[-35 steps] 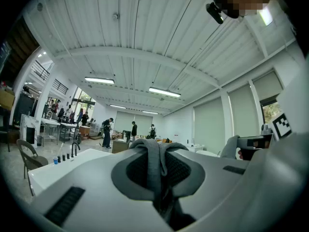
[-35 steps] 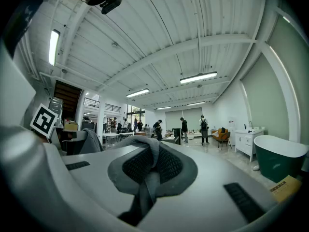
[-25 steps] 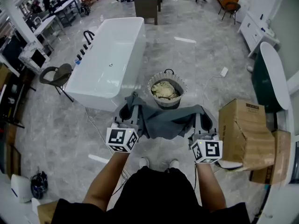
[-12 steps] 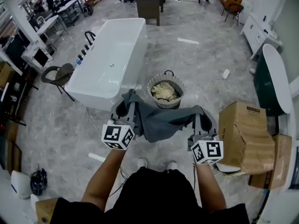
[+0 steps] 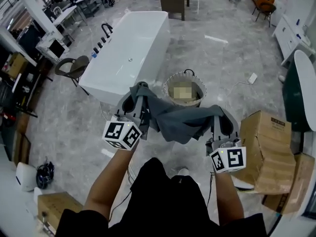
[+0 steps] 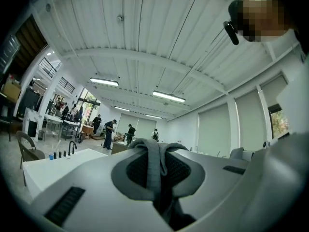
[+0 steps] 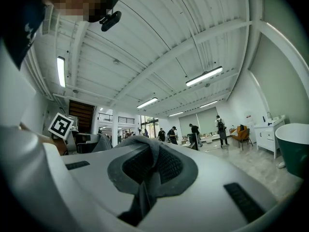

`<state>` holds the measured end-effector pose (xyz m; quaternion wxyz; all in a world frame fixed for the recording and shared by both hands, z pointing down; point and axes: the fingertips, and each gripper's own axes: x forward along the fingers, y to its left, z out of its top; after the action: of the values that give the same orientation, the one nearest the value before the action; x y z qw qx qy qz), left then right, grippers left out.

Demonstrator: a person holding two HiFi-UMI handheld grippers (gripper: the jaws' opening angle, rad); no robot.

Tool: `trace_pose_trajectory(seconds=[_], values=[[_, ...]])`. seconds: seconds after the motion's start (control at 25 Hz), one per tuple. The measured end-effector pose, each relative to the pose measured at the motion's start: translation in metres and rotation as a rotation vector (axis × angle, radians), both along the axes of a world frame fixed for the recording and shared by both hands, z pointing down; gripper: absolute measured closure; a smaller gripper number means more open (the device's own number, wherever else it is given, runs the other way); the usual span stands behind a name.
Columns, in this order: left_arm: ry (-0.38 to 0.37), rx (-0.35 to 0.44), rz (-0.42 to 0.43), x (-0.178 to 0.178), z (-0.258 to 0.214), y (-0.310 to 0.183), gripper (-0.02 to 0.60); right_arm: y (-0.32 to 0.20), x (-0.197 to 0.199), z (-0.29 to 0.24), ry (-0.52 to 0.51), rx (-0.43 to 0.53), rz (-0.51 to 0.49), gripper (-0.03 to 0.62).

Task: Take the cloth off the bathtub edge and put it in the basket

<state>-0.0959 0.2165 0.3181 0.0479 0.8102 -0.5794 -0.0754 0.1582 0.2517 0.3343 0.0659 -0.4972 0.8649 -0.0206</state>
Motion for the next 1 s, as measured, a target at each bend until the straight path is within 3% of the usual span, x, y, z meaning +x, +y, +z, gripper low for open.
trace_pose_trajectory(seconds=[0.28, 0.56, 0.72, 1.0], values=[[-0.018, 0.007, 0.056, 0.011, -0.003, -0.039, 0.535, -0.041, 0.009, -0.002, -0.015, -0.005, -0.013, 0.560], [0.053, 0.041, 0.143, 0.003, -0.012, -0.107, 0.534, -0.110, 0.018, -0.020, -0.091, -0.022, 0.074, 0.560], [0.014, 0.070, 0.192, -0.012, -0.016, -0.150, 0.534, -0.160, 0.005, -0.036, -0.141, -0.049, 0.122, 0.560], [0.106, 0.070, 0.279, -0.028, -0.025, -0.236, 0.534, -0.238, -0.023, -0.057, -0.049, -0.006, 0.181, 0.560]])
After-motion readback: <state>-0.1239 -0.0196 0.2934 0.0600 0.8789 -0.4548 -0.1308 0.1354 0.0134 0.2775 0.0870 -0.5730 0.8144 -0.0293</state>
